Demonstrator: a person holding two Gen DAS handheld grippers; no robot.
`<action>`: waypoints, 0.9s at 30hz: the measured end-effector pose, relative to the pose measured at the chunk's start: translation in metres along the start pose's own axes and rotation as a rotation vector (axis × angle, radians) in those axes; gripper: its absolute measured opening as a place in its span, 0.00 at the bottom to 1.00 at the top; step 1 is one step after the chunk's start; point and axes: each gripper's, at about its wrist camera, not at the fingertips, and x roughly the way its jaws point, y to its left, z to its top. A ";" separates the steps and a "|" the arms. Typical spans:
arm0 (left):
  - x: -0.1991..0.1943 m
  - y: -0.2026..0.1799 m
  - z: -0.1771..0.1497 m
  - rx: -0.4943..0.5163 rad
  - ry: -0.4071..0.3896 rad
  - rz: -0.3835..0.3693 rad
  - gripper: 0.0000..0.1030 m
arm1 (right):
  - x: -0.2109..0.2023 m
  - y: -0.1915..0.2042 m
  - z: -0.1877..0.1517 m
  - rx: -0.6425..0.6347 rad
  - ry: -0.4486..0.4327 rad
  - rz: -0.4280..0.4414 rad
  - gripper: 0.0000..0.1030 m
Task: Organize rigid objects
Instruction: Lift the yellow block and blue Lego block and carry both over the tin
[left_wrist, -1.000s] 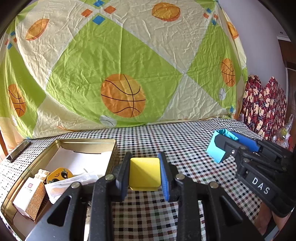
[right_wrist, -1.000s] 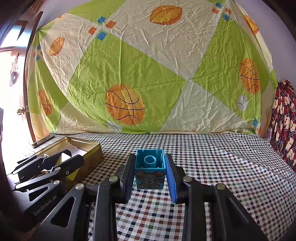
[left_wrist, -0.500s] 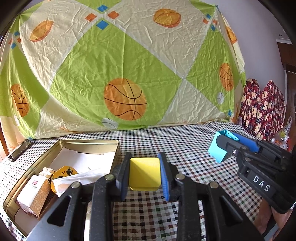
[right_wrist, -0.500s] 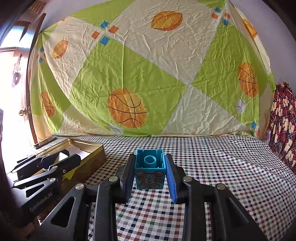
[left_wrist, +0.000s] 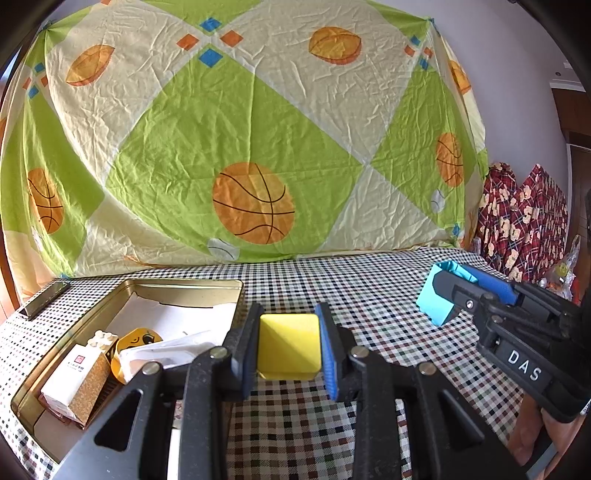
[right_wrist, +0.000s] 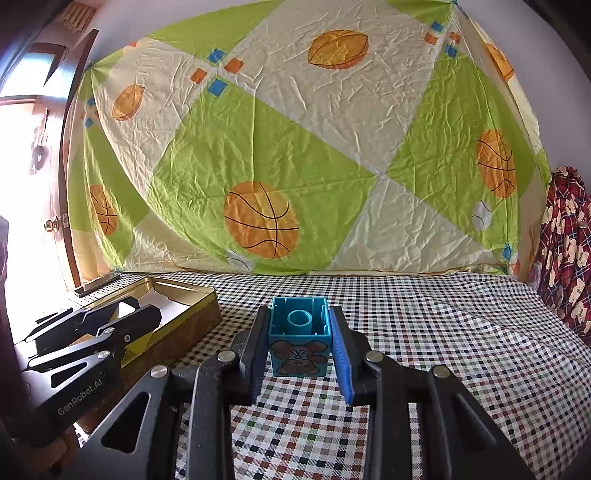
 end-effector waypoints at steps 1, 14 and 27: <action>-0.001 0.000 0.000 -0.001 -0.002 0.000 0.27 | -0.001 0.001 0.000 -0.003 -0.001 0.000 0.33; -0.012 0.004 -0.003 -0.007 -0.015 0.001 0.27 | -0.004 0.006 -0.001 -0.008 -0.001 0.013 0.33; -0.017 0.008 -0.004 -0.011 -0.020 0.003 0.27 | -0.006 0.006 -0.001 0.023 0.003 0.041 0.33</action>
